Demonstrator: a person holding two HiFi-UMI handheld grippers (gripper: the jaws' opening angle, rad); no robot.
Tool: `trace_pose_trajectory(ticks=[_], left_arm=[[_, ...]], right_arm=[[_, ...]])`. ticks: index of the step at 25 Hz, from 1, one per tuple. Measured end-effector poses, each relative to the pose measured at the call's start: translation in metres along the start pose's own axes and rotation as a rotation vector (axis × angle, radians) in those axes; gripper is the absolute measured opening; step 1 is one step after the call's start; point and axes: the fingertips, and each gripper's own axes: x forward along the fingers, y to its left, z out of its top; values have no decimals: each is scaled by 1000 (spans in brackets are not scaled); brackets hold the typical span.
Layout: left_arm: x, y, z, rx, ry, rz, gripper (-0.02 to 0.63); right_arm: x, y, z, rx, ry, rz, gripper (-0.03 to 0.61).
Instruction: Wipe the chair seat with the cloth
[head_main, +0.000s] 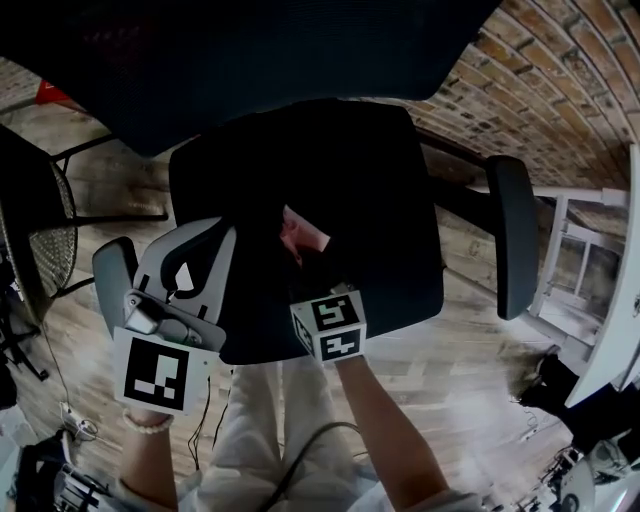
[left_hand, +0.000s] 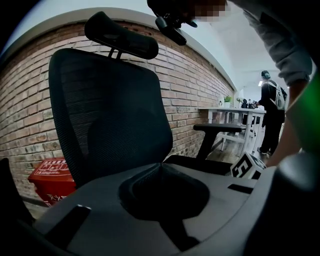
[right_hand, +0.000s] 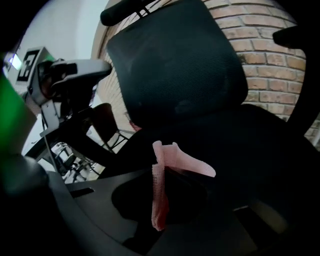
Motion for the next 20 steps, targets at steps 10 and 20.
trace_pose_trajectory(ticks=[10,20], left_arm=[[-3,0,2,14,-28,-8,18],[-3,-2,2,18,-33,-28,18]], right_arm=[[6,97,-41,-30,64,194,55],[5,133,-53,-86,93,279,54]])
